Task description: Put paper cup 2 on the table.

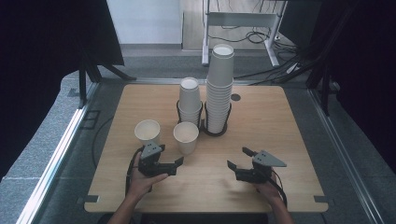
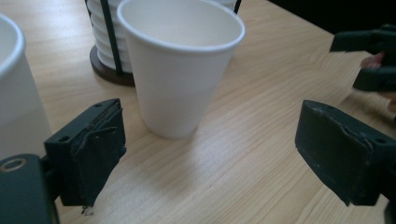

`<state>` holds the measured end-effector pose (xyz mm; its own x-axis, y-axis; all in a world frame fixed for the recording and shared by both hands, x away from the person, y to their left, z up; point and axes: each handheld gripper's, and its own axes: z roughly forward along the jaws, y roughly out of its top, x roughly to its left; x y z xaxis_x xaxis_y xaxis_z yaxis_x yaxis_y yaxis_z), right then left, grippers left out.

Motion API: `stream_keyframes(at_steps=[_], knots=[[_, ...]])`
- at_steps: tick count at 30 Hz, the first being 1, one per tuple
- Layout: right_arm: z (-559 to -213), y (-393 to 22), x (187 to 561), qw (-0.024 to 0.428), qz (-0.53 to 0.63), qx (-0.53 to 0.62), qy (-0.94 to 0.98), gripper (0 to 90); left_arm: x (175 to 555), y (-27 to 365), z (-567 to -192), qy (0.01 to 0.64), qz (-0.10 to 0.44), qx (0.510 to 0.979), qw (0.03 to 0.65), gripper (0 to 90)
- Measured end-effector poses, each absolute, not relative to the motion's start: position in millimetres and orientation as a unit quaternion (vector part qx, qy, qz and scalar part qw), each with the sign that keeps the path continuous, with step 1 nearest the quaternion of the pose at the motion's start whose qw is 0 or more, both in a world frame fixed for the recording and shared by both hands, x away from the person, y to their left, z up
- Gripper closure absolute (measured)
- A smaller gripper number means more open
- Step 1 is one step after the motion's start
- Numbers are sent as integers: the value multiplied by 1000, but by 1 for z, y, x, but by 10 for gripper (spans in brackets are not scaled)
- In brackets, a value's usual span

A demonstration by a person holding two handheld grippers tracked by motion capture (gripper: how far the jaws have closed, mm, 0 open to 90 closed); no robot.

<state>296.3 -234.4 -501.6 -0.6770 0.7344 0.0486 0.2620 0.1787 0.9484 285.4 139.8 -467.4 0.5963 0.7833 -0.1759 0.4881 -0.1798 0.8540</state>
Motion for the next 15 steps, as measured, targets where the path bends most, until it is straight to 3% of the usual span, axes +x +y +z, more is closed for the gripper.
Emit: stream_keyframes(at_steps=[15], knots=[[-502,-243,298,226,541,345,733,154,288,136,-473,423,147,761,470,122]])
